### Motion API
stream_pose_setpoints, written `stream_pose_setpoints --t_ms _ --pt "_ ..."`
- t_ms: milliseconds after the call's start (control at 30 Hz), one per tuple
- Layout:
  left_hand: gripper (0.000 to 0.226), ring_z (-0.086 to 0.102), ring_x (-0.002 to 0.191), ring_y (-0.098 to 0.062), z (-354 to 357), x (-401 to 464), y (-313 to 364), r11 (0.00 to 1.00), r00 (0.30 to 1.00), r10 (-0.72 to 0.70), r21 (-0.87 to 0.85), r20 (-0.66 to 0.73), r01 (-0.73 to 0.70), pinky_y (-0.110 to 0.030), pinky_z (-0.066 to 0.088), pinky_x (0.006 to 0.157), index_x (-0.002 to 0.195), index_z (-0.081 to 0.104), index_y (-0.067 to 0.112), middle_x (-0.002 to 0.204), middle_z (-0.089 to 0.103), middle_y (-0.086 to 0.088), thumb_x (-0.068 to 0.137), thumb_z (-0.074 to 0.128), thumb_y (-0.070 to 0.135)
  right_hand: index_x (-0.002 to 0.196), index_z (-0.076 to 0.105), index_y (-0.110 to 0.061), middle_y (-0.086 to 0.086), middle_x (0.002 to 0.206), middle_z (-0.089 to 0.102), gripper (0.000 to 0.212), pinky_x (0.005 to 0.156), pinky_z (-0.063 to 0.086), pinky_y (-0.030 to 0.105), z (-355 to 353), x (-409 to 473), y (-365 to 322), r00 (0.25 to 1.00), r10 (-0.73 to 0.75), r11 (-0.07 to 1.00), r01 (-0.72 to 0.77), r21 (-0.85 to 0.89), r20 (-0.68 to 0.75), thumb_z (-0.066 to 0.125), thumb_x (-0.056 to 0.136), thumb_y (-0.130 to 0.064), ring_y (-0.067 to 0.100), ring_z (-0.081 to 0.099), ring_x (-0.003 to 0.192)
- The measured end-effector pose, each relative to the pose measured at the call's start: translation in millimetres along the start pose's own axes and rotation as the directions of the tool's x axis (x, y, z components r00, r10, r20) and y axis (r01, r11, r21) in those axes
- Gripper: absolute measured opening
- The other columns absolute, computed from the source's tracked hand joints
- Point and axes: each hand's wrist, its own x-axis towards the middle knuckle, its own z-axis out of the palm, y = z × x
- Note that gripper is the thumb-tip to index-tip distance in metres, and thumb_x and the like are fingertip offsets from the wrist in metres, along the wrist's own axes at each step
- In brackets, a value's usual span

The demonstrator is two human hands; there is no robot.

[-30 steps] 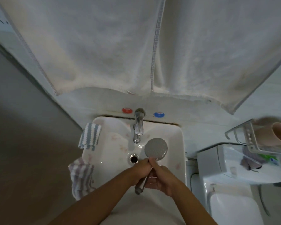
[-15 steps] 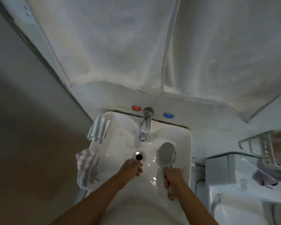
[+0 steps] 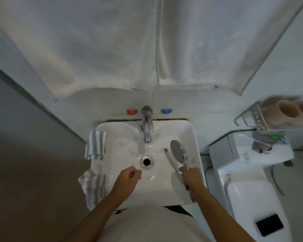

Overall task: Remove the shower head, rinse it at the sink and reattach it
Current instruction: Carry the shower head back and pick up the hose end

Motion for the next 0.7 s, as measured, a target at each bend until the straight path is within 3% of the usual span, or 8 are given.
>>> stream_pose_setpoints --t_ms 233,333,400,567,700 --pt "0.031 0.039 0.048 -0.008 -16 -12 -13 0.999 0.997 0.000 0.050 0.078 -0.004 -0.027 0.031 0.053 0.063 0.055 0.014 0.047 0.050 0.011 0.094 0.056 0.018 0.062 0.049 -0.015 0.004 0.050 0.043 0.029 0.043 0.031 0.026 -10 -38 26 0.983 -0.010 0.959 0.062 0.278 -0.184 0.061 0.088 -0.016 0.015 0.036 0.039" --pt "0.032 0.041 0.047 -0.001 -9 -23 -19 0.996 0.990 0.053 0.064 0.127 -0.061 -0.023 0.034 0.054 0.062 0.052 0.014 0.047 0.051 0.013 0.094 0.056 0.014 0.057 0.042 -0.016 0.005 0.046 0.037 0.039 0.042 0.026 0.025 -26 -67 47 0.965 -0.030 0.847 0.164 0.505 -0.262 0.061 0.092 -0.011 0.016 0.031 0.035" --pt "0.033 0.040 0.046 -0.002 -3 -33 -23 0.990 0.981 0.108 0.074 0.159 -0.121 -0.016 0.033 0.050 0.062 0.050 0.013 0.049 0.047 0.010 0.094 0.056 0.013 0.057 0.044 -0.015 0.006 0.046 0.039 0.041 0.041 0.029 0.026 -40 -95 67 0.954 -0.017 0.784 0.198 0.589 -0.299 0.062 0.094 -0.018 0.018 0.033 0.036" --pt "0.031 0.033 0.050 -0.006 14 -55 -22 0.965 0.923 0.198 0.098 0.330 -0.243 -0.024 0.031 0.052 0.064 0.048 0.009 0.049 0.041 0.008 0.095 0.055 0.013 0.091 0.050 -0.011 0.006 0.071 0.060 0.024 0.038 0.035 0.025 -68 -166 158 0.867 0.168 0.691 0.236 0.683 -0.469 0.050 0.103 -0.031 0.013 0.041 0.039" --pt "0.035 0.031 0.051 -0.006 32 -73 -16 0.940 0.858 0.237 0.117 0.456 -0.322 -0.019 0.028 0.049 0.061 0.043 0.011 0.051 0.035 0.008 0.094 0.055 0.010 0.093 0.049 -0.012 0.009 0.070 0.052 0.022 0.035 0.036 0.025 -75 -221 231 0.728 0.396 0.602 0.255 0.757 -0.560 0.047 0.104 -0.030 0.015 0.043 0.041"
